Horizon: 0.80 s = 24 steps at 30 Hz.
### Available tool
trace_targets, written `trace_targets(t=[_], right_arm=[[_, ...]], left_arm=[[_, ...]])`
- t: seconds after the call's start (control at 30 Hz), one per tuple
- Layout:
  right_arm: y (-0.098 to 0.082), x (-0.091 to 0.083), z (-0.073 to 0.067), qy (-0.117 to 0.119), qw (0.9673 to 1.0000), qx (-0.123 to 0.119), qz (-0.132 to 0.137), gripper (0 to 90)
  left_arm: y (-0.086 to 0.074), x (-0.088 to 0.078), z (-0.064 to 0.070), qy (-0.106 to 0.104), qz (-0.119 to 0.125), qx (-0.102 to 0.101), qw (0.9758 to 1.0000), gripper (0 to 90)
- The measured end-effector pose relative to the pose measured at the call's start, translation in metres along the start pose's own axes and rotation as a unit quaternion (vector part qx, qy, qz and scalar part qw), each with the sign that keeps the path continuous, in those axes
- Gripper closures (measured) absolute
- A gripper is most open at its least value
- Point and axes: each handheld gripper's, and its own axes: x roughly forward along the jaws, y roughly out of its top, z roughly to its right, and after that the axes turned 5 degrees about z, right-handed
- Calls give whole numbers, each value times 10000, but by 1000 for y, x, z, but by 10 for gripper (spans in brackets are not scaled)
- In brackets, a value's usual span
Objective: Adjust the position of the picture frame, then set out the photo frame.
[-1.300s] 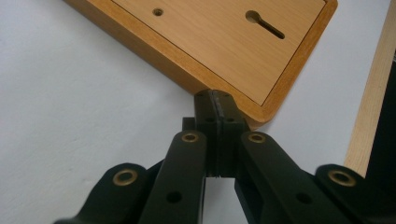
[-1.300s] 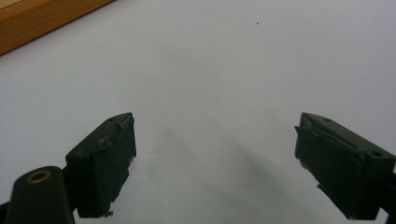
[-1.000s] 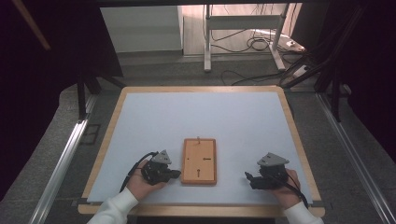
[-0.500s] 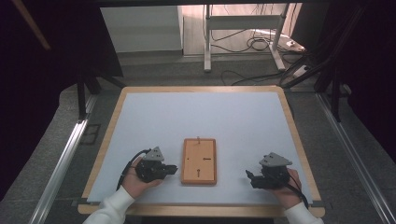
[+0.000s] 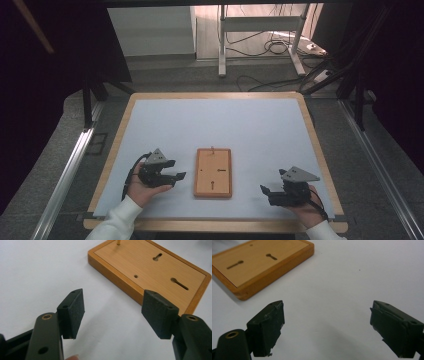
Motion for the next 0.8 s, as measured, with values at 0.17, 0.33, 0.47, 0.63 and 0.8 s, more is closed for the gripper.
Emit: trace_targets(t=[0.17,0.33,0.47,0.63,0.8], right_arm=[[1,0,-1,78,9998,169,86,118],[2,3,-5,108,9999,119,48,115],[3,4,-8,131,9998,93,67,114],[3,3,-12,84,9999,70,69,115],[4,4,-13,98,9999,42,24,125]], left_arm=[[2,2,0,-56,-13,69,10000,330],[9,8,0,-77,-1,149,9999,320],[18,16,1,-117,28,259,9996,318],[28,23,1,-181,76,361,9992,309],[42,35,2,-316,65,397,9987,307]])
